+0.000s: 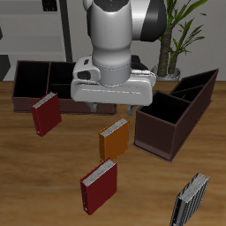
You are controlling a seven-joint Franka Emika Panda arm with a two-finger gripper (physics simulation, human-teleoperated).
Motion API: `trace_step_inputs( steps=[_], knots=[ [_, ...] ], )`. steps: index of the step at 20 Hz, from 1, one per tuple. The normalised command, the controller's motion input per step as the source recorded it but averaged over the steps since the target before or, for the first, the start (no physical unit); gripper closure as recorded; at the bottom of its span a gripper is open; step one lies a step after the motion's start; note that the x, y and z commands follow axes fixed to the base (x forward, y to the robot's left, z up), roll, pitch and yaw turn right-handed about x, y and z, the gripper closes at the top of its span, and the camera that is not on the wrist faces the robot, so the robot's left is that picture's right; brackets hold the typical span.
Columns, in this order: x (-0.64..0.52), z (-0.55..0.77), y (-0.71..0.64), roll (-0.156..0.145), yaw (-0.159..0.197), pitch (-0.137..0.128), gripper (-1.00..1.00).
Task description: Place the left red book into the back desk caddy's left compartment
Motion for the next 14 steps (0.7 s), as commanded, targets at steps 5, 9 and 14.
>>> trace_step_inputs(
  steps=[5, 9, 14],
  knots=[
    [0.36, 0.02, 0.02, 0.002, -0.005, -0.021, -1.0],
    [0.37, -0.06, -0.17, -0.011, -0.059, -0.033, -1.0],
    [0.24, -0.13, -0.09, 0.006, -0.074, -0.024, -1.0]
  ],
)
